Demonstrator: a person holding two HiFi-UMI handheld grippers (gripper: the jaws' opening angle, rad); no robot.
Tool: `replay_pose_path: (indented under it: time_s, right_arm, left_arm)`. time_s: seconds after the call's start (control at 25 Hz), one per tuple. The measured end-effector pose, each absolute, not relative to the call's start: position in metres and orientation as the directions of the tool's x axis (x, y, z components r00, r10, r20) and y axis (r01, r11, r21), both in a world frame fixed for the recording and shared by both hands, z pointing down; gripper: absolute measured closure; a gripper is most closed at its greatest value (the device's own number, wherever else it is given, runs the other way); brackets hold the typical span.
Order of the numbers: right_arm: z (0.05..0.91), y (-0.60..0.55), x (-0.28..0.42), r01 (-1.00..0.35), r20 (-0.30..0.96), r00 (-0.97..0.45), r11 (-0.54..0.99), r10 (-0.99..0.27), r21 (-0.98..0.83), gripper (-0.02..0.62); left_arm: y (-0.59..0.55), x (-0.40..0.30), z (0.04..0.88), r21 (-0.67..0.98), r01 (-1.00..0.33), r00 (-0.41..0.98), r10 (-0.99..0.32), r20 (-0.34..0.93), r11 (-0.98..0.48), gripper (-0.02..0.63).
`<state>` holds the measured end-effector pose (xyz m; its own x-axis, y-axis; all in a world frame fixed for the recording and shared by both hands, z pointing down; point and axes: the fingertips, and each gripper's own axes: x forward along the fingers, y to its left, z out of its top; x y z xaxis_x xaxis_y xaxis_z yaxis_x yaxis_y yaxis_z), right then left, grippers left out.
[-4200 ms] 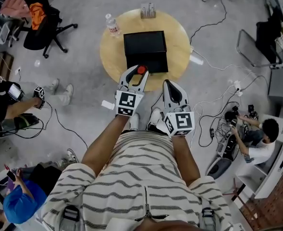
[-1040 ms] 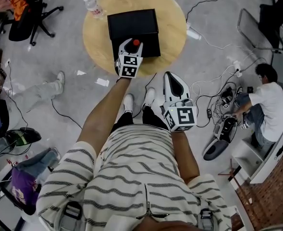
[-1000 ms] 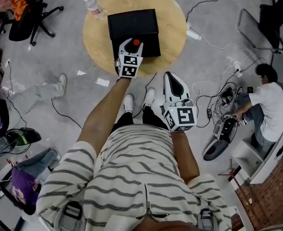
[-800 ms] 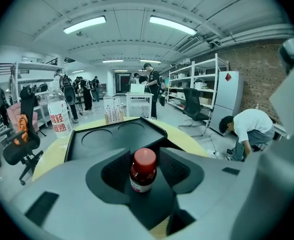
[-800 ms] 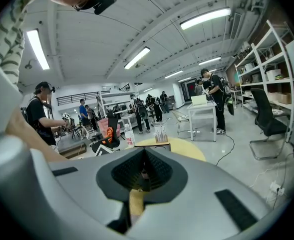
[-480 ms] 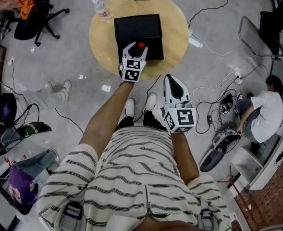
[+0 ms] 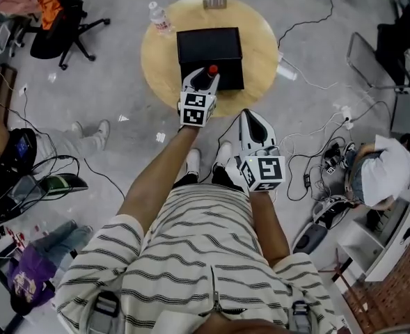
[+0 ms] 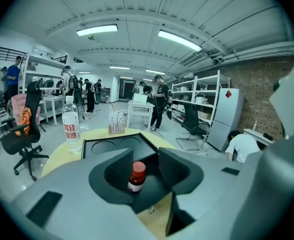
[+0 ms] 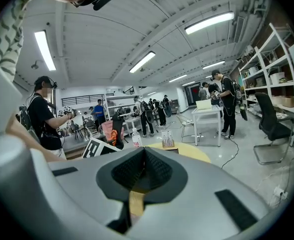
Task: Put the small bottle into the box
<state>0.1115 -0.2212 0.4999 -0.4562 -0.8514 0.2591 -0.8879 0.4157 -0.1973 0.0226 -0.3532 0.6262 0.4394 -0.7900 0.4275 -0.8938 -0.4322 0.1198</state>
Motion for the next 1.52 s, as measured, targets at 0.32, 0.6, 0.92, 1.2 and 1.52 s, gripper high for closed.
replay_pose_path:
  time_s: [0.32, 0.6, 0.92, 1.2, 1.52]
  right_arm:
    - [0.492, -0.207, 0.102, -0.888, 0.241, -0.456, 0.422, -0.857, -0.181, 0.577]
    - [0.477, -0.203, 0.086, -0.879, 0.211, -0.474, 0.446, -0.855, -0.17, 0.577]
    - [0.467, -0.202, 0.069, -0.872, 0.194, -0.488, 0.465, -0.851, -0.155, 0.577]
    - [0.454, -0.195, 0.062, -0.865, 0.176, -0.501, 0.484, -0.848, -0.132, 0.577]
    - [0.444, -0.184, 0.053, -0.856, 0.171, -0.517, 0.504, -0.839, -0.115, 0.577]
  left_arm:
    - [-0.322, 0.012, 0.603, 0.119, -0.898, 0.434, -0.808, 0.398, -0.424, 0.479]
    - [-0.303, -0.006, 0.576, 0.149, -0.9, 0.436, -0.821, 0.37, -0.41, 0.505]
    - [-0.28, -0.015, 0.551, 0.126, -0.89, 0.454, -0.818, 0.352, -0.439, 0.534]
    - [-0.258, -0.019, 0.522, 0.124, -0.895, 0.444, -0.841, 0.31, -0.428, 0.559]
    - [-0.233, -0.021, 0.499, 0.094, -0.889, 0.456, -0.846, 0.276, -0.448, 0.58]
